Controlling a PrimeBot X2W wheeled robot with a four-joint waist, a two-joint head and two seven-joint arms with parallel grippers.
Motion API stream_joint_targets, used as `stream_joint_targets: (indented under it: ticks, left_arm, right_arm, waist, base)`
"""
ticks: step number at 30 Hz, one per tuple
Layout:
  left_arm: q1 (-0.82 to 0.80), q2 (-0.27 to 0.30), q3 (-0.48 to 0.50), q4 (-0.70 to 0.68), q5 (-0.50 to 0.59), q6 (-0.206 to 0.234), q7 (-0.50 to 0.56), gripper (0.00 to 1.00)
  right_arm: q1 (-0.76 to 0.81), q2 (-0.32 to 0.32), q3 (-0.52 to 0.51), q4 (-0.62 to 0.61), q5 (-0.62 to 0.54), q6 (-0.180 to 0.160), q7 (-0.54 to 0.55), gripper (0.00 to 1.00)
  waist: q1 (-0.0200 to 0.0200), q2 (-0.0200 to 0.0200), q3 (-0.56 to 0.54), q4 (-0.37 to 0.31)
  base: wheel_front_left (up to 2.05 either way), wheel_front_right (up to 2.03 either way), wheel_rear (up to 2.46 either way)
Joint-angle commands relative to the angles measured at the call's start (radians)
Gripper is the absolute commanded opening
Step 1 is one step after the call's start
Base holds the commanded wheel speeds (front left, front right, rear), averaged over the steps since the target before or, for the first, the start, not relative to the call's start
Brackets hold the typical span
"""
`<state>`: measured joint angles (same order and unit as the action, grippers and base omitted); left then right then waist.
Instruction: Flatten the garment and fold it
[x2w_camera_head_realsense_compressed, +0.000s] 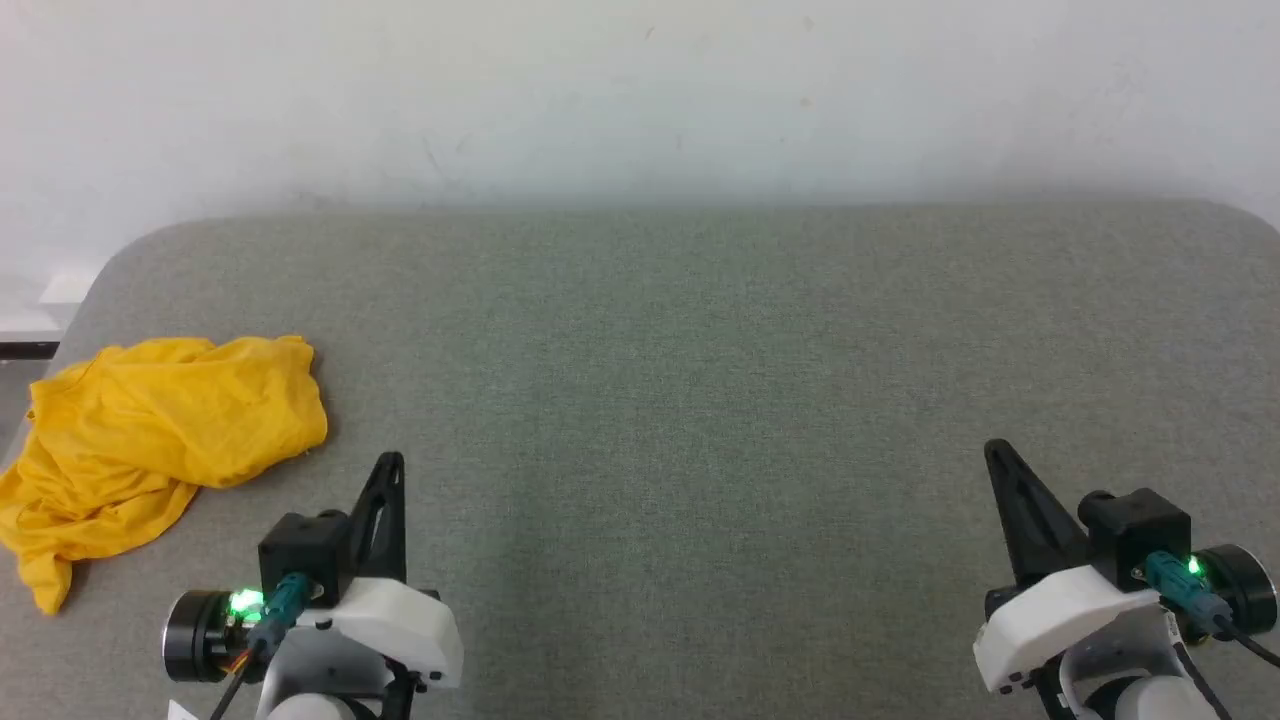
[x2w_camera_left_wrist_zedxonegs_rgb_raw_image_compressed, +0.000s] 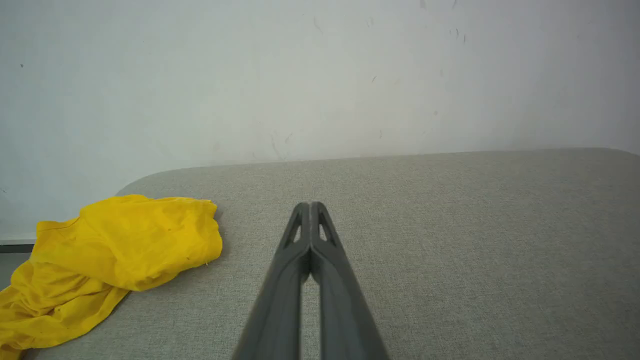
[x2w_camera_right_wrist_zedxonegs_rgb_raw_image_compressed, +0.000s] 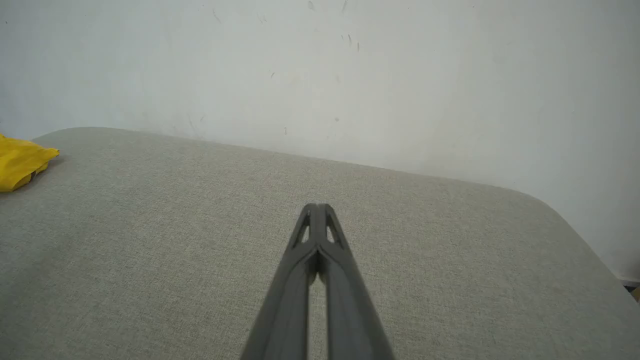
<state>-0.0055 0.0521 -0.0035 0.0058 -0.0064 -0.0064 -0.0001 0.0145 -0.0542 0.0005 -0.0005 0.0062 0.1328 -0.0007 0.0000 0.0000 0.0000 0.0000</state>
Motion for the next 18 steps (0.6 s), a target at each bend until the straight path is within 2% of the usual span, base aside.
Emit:
stream_joint_targets:
  ticks: [1, 18]
  left_arm:
    - [0.006, -0.002, 0.004, -0.006, 0.006, 0.006, 0.000, 0.00]
    - [0.006, -0.002, 0.004, -0.006, 0.006, 0.006, 0.000, 0.00]
  right_arm:
    - [-0.015, 0.004, 0.000, 0.000, -0.006, -0.002, 0.001, 0.00]
    - [-0.015, 0.004, 0.000, 0.000, -0.006, -0.002, 0.001, 0.00]
  waist:
    - [0.0000, 0.0000, 0.000, 0.000]
    - [0.0000, 0.0000, 0.000, 0.000]
  base:
    - [0.00, 0.00, 0.00]
    - [0.00, 0.00, 0.00]
